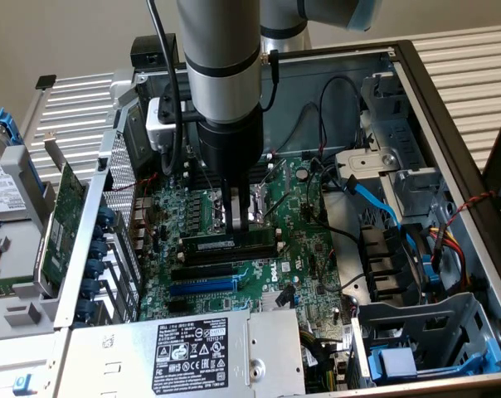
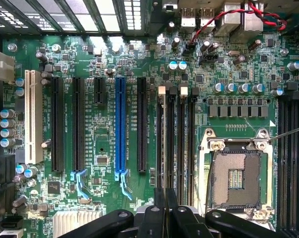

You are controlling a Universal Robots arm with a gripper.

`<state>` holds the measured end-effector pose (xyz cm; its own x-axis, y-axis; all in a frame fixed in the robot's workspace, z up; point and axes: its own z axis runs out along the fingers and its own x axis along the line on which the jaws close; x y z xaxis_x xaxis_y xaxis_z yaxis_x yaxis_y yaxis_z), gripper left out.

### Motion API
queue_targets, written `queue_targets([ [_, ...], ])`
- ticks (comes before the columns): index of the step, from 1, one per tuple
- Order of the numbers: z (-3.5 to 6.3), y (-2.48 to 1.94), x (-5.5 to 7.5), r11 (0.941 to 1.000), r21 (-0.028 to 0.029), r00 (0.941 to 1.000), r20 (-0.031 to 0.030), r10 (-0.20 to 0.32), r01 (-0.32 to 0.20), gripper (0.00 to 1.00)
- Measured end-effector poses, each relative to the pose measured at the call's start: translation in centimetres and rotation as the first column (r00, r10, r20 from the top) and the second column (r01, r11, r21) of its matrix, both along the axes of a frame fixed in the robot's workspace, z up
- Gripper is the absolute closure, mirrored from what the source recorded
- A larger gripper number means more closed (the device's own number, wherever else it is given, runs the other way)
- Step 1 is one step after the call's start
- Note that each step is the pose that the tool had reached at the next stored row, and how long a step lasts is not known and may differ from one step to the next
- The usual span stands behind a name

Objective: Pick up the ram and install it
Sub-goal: 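Insert the ram into the slot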

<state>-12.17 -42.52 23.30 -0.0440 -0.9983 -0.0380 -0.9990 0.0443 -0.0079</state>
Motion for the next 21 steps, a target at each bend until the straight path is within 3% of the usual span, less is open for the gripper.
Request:
queue_targets([
  [21,-0.15,-0.07,0.00,1.0000,-0.0001,1.0000,-0.0001,0.000,0.000,0.88],
])
